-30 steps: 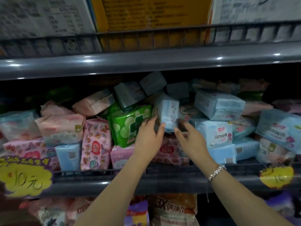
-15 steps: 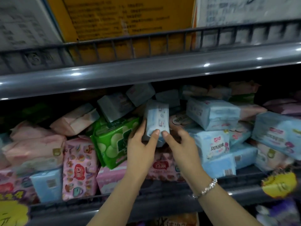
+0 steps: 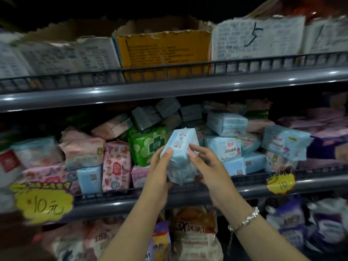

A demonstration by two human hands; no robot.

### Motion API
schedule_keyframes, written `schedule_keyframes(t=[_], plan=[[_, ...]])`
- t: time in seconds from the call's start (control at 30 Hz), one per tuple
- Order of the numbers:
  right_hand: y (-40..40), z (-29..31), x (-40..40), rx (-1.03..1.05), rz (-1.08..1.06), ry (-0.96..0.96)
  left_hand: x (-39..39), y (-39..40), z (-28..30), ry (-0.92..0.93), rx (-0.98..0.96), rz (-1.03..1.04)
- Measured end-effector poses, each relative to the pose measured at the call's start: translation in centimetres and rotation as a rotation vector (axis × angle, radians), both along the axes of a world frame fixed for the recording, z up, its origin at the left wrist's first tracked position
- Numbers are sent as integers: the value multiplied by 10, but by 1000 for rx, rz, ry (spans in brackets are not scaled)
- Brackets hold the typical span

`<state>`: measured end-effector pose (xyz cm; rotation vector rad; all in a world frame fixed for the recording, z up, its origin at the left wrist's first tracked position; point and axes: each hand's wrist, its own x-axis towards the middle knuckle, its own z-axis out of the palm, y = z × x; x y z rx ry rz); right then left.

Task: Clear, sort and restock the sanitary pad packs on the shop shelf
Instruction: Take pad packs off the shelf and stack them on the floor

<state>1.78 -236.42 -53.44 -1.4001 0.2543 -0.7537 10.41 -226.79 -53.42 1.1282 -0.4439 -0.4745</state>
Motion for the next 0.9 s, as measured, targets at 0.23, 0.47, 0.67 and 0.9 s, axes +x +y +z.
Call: schedule_keyframes(t=[0.23, 0.47, 0.67, 0.9], plan=[[-15, -7, -29, -129, -175, 222, -5, 24, -4, 303, 86, -285], [-35, -13, -32, -59, -168, 243, -14, -1, -2, 57, 174, -304], [-79, 14, -20, -130, -375, 211, -3, -32, 7, 75, 127, -168], [-148, 55, 13, -75, -621, 417, 14, -53, 15, 150, 83, -116]])
